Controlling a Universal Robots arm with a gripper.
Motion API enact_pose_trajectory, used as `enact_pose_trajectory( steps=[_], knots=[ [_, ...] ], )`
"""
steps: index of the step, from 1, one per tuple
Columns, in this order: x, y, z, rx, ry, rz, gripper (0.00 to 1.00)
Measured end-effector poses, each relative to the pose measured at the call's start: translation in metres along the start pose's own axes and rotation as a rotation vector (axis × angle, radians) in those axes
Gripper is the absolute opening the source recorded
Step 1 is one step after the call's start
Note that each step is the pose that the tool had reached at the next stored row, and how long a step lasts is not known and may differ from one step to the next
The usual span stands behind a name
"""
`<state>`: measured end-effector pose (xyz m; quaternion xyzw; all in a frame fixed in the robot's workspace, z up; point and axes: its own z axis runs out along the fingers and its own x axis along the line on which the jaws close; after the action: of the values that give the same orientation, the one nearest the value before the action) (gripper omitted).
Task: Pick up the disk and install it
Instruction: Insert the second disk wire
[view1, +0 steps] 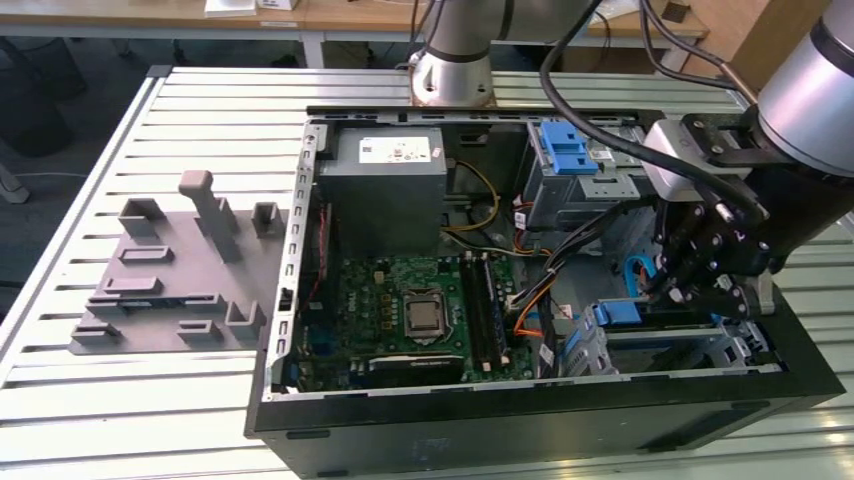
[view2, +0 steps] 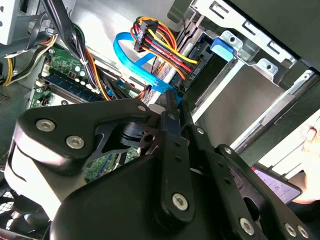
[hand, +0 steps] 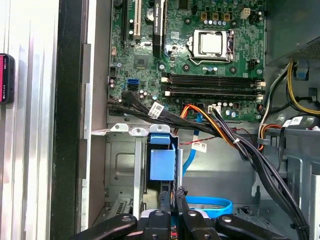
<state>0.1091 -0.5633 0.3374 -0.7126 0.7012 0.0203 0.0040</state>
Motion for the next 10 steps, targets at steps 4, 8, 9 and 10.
enact_pose_trajectory(
  steps=[4, 8, 9, 10],
  knots=[
    [0.0007, 0.0000, 0.0009, 0.0000, 0.0004, 0.000, 0.16],
    [0.0012, -0.0001, 0.0026, 0.0000, 0.0003, 0.000, 0.16],
    [0.0012, -0.0001, 0.0028, 0.0000, 0.0005, 0.000, 0.16],
    [0.0012, -0.0001, 0.0030, 0.0000, 0.0004, 0.000, 0.16]
  ],
)
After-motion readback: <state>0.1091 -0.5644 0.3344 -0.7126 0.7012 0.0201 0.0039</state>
